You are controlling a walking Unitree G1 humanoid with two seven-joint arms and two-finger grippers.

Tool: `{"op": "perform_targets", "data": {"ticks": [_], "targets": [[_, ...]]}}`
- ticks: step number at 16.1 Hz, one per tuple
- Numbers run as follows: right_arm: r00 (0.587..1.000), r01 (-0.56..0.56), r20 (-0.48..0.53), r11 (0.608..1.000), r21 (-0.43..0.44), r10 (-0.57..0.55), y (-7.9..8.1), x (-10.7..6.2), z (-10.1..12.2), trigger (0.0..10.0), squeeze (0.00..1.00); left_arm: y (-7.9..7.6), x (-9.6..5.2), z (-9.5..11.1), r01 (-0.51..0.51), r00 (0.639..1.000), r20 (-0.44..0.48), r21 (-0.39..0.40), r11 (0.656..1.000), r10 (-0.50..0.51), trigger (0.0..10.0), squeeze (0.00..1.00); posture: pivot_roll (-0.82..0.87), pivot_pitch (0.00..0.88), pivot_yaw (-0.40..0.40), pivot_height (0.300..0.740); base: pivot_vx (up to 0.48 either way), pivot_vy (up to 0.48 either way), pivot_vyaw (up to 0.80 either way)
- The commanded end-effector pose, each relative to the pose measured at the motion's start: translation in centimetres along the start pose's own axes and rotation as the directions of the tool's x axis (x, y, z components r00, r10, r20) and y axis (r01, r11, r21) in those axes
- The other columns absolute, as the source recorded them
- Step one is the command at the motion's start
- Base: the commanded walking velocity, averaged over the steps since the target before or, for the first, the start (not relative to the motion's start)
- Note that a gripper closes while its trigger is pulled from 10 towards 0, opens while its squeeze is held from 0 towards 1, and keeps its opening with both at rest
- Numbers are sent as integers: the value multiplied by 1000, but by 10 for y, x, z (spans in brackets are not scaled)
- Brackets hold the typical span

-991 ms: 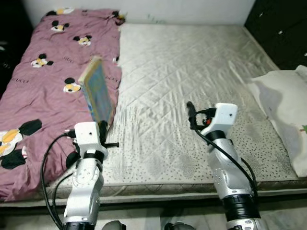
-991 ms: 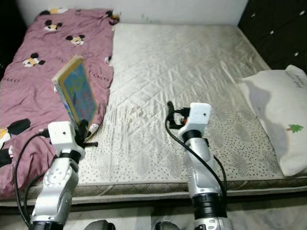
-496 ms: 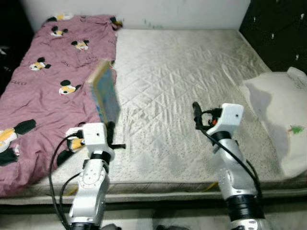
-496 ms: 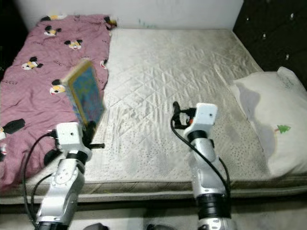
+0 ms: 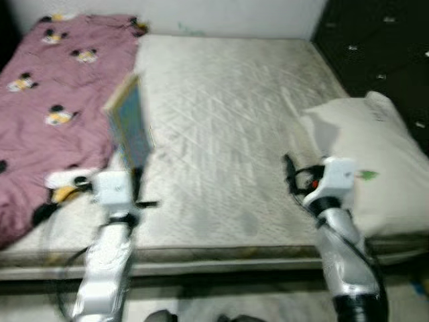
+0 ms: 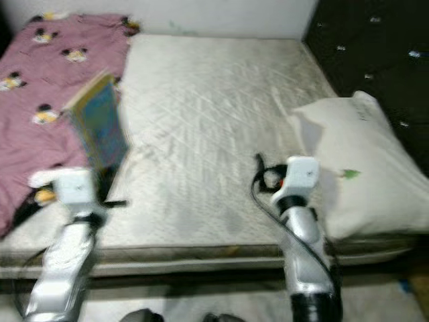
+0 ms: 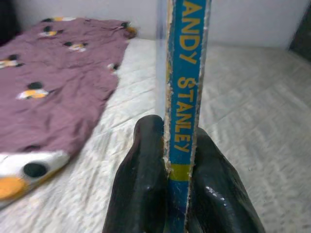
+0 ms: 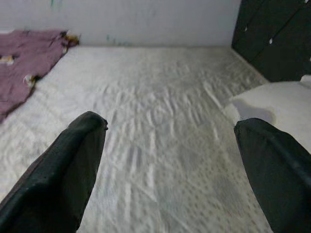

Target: Clean up the room

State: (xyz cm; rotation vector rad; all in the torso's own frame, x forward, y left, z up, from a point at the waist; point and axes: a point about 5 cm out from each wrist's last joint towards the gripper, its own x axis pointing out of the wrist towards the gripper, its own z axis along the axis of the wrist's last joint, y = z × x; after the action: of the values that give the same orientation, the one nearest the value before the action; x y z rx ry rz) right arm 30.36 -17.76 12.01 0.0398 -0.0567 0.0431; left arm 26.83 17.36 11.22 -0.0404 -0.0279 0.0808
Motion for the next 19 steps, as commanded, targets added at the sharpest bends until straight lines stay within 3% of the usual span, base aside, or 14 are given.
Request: {"op": "perform_targets", "data": {"ticks": [1,3,8,12,14,19], "targets": [[1000,9,-7,999,-43,-10,-12,-6,0,10000,0,-5,-2,7,18,999,27,-7,1000,-18,10000,0,-14,154,-31,740,0,-341,0],[999,15,-35,998,-63,-17,-21,-14,-6,10000,0,0,-6,4,4,1000,10,2,1000,-4,10000,0,-3,150,-27,740,0,-334,0],[999,-19,-44,999,-49,17,-9,-16,-9,10000,0,-11,-3,6,36,999,10,-9,999,-36,10000,0,-4,142,-25,740,0,-326,0],[999,-17,-44,999,-51,15,-11,-15,-9,10000,0,-11,-2,6,38,999,12,-7,999,-38,10000,0,-5,140,-25,740,0,-310,0],[999,-17,-43,999,-49,15,-10,-14,-9,10000,0,-13,-1,7,70,997,27,-47,996,-68,10000,0,-5,134,-25,740,0,0,0],[999,-20,-42,998,-55,18,-9,-12,-8,10000,0,-14,-1,11,94,994,50,-32,995,-92,10000,0,-5,132,-25,740,109,0,0]]}}
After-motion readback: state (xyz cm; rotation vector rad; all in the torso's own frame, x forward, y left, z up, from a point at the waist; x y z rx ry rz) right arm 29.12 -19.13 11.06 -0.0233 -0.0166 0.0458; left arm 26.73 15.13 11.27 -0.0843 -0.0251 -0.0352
